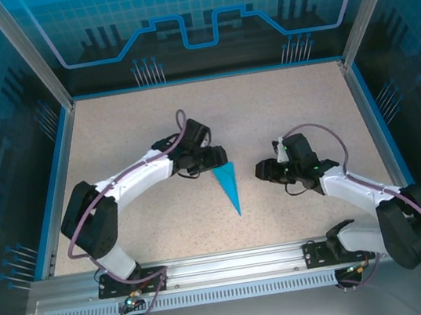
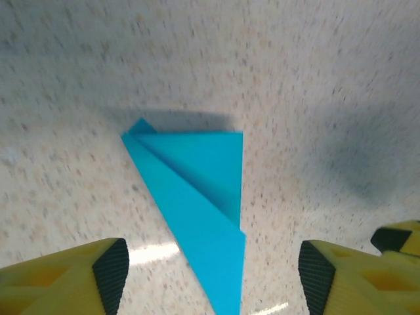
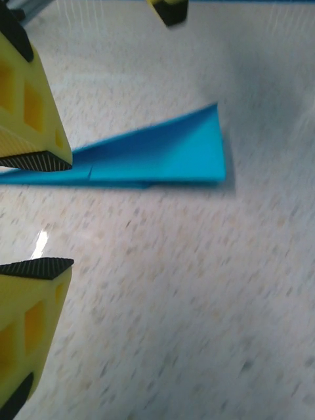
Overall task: Fold a paper plane with a square sheet of paper (pick it up from the middle)
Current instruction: Fold the wing for the fifth time at the center of the table, then turn over a paper plane at the center of the table.
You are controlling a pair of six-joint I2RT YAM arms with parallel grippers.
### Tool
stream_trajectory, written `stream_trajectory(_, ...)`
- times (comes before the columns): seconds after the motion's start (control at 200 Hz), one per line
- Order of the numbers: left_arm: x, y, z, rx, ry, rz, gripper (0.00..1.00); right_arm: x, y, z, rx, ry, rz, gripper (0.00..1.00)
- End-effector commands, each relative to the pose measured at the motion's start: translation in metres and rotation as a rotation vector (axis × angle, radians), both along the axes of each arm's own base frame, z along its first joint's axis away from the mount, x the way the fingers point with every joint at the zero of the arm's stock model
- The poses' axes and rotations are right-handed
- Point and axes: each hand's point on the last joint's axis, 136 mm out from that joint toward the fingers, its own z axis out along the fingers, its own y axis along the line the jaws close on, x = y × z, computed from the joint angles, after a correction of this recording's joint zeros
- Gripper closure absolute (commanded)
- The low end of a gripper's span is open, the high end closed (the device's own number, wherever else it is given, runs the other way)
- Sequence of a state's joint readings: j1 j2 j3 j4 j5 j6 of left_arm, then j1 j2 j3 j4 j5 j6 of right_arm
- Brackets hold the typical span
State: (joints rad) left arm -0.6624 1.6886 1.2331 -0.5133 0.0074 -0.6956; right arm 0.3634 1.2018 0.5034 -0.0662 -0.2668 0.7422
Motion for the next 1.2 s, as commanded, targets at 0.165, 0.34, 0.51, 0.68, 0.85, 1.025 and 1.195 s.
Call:
stream_trajectory(0.165,-0.026,-0.007,-0.031,0.275,0.149,0.056,0.22,-0.018,-0.001,-0.024,0.018,0.082,0.026,0.55)
stream_trajectory(0.34,-0.029,-0.013,-0.047,0.322,0.205,0.065,0.21,-0.020,0.001,-0.026,0.025,0.086,0.038,0.52)
stream_trajectory(0.51,-0.028,-0.016,-0.053,0.328,0.218,0.060,0.22,-0.021,0.006,-0.026,0.038,0.090,0.056,0.51)
stream_trajectory(0.68,-0.030,-0.010,-0.054,0.344,0.212,0.059,0.34,-0.023,0.014,-0.028,0.041,0.100,0.084,0.50)
stream_trajectory(0.85,-0.032,-0.004,-0.047,0.320,0.179,0.066,0.51,-0.020,0.027,-0.026,0.039,0.096,0.124,0.50)
stream_trajectory(1.025,-0.035,0.005,-0.046,0.323,0.166,0.067,0.75,-0.019,0.046,-0.026,0.041,0.092,0.183,0.50)
stream_trajectory(1.195,-0.039,0.014,-0.048,0.308,0.161,0.075,0.84,-0.018,0.066,-0.026,0.051,0.092,0.246,0.49)
